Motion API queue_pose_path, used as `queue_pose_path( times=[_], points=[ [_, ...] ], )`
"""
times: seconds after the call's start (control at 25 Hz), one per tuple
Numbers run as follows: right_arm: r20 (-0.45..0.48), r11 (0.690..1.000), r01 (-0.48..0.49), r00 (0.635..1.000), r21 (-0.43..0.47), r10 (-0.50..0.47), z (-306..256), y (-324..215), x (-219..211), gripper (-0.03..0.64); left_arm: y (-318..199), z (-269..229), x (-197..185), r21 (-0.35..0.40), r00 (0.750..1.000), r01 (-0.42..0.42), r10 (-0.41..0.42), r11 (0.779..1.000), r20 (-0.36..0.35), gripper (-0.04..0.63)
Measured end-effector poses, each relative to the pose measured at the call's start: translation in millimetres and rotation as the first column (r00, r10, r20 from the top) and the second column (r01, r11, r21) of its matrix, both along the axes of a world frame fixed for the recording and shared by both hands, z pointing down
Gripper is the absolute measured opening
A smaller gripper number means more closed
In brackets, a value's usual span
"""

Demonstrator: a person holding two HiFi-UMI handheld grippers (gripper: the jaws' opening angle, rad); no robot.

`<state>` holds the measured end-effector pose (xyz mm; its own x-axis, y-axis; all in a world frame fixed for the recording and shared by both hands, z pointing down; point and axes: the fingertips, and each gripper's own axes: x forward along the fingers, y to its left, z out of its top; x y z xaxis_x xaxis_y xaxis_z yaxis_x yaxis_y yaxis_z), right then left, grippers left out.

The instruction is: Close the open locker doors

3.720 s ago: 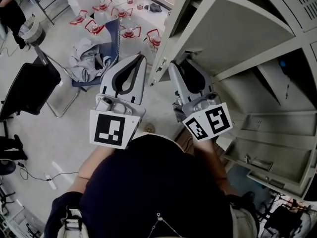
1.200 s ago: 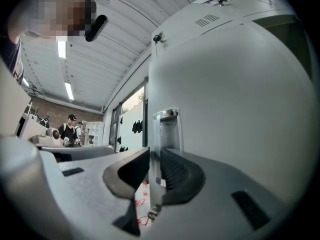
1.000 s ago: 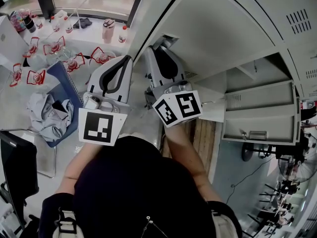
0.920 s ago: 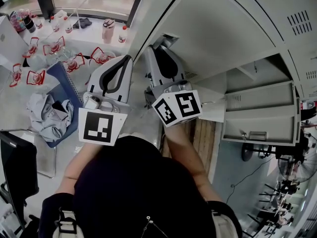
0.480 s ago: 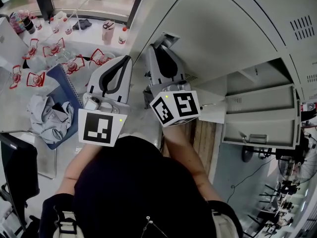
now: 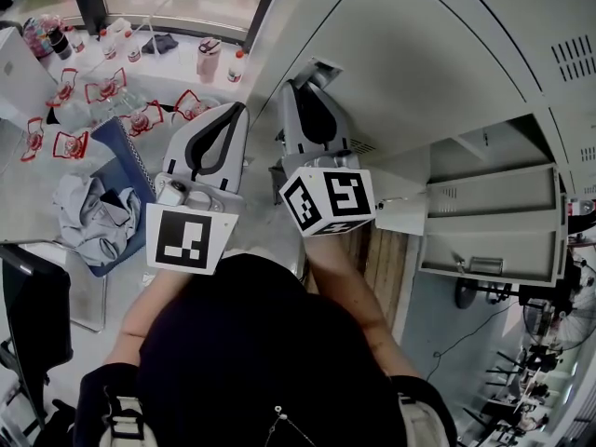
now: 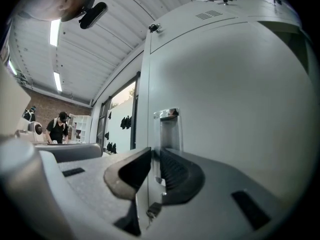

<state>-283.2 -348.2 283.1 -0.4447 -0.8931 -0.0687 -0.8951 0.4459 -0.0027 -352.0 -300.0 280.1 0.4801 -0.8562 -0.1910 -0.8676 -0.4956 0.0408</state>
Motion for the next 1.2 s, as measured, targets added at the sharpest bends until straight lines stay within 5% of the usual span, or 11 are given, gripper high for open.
queue_pose_path(
  times=[0.28, 0.56, 0.72, 1.2],
  points=[
    [-0.061, 0.997, -0.071, 0.996, -0.02, 0.07, 3.8, 5.1, 6.9, 0.077, 9.9, -0.4, 0.7, -0.003, 1.0, 0.01, -0.01, 1.0, 0.007, 0.003],
    [-0.054, 0.993, -0.103, 0.993, 0.054, 0.105, -11.3, 35.5, 21.4, 0.075, 27.2, -1.8, 7.2, 0.001, 1.0, -0.003, 0.003, 1.0, 0.012, 0.003],
    [-0.055, 0.987, -0.136, 0.988, 0.09, 0.141, -16.3, 58.8, 36.0, 0.002, 39.3, -4.3, 17.7, 0.007, 0.999, -0.031, 0.031, 1.0, 0.014, 0.003],
    [-0.024, 0.921, -0.357, 0.931, 0.158, 0.365, -20.9, 130.9, 125.1, 0.002, 74.2, -5.5, 104.3, 0.021, 0.968, -0.251, 0.25, 0.968, 0.033, 0.003]
  ],
)
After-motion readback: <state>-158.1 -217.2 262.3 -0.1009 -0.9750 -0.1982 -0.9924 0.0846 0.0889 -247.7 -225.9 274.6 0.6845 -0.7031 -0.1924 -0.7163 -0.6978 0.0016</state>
